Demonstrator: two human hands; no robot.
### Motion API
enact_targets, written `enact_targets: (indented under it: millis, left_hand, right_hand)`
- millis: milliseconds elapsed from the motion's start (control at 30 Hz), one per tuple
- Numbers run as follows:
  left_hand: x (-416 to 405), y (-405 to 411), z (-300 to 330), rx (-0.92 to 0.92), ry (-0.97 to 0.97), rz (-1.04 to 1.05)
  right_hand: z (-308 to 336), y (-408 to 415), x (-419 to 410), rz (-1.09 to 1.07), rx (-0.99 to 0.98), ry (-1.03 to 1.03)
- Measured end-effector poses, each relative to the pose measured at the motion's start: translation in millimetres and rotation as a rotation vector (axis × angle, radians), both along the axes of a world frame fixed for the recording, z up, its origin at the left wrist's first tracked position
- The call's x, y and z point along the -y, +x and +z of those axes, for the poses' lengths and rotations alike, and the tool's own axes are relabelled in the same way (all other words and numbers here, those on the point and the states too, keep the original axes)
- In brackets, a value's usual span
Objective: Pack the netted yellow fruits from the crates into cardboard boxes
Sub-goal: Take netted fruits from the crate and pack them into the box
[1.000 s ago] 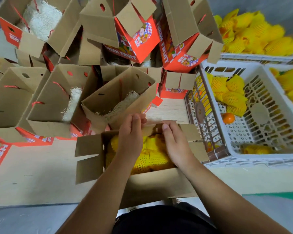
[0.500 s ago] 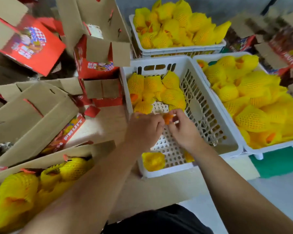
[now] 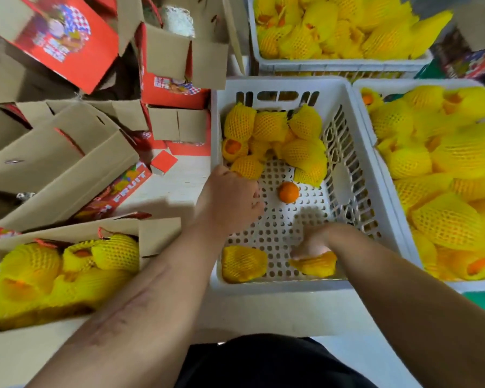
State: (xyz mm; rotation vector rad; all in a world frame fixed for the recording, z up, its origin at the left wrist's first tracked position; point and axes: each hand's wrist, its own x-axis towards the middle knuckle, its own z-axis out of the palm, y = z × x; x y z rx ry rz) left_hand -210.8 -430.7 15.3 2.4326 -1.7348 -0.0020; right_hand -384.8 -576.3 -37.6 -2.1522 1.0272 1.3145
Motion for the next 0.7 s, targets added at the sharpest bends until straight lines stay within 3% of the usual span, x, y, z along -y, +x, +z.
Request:
enact_targets:
  millis: [67,133,233,367,400,433,467,500,567,600,633,700]
  left_hand:
    - [1,-2,5,-0.006,0.088,-0.014]
    - [0,-2,8,-0.038,0.142,-0.053]
    - [-5,-3,9,-0.105,0.060,-0.064]
    - [-4,4,5,-0.326,-0.029,0.044]
    - [-5,5,3,-0.341,-0.040,0.059]
    - [-5,4,3,-0.340,-0.052,0.062]
    - [-5,4,2,-0.331,-0.063,0.059]
    - [-5,4,2,-0.322,-0.079,0.055]
    - [-6,4,1,-0.304,-0.102,0.050]
    - [-6,4,1,-0.299,-0.106,0.048]
    - [-6,5,1,-0.301,-0.107,0.047]
    - [-6,5,1,-0.314,-0.112,0.044]
  right_hand:
    - [10,0,3,-0.541,0.263,0.188]
    - [21,14,2,-1.011,0.518,0.512]
    - [36,45,-11,-1.203,0.800,0.886]
    - [22,59,-18,-1.300,0.905,1.048]
    - [13,57,-20,-1.326,0.880,0.969]
    - [4,55,-23,-1.286,0.845,0.820]
    - [-5,52,-28,-1.106,0.811,0.601]
    - [-13,47,-34,-0.790,0.754,0.398]
    - [-29,41,-54,-0.021,0.572,0.331]
    - [-36,41,-63,0.204,0.501,0.395]
    - [-38,41,-72,0.272,0.461,0.445]
    - [-42,46,-84,0.182,0.458,0.426]
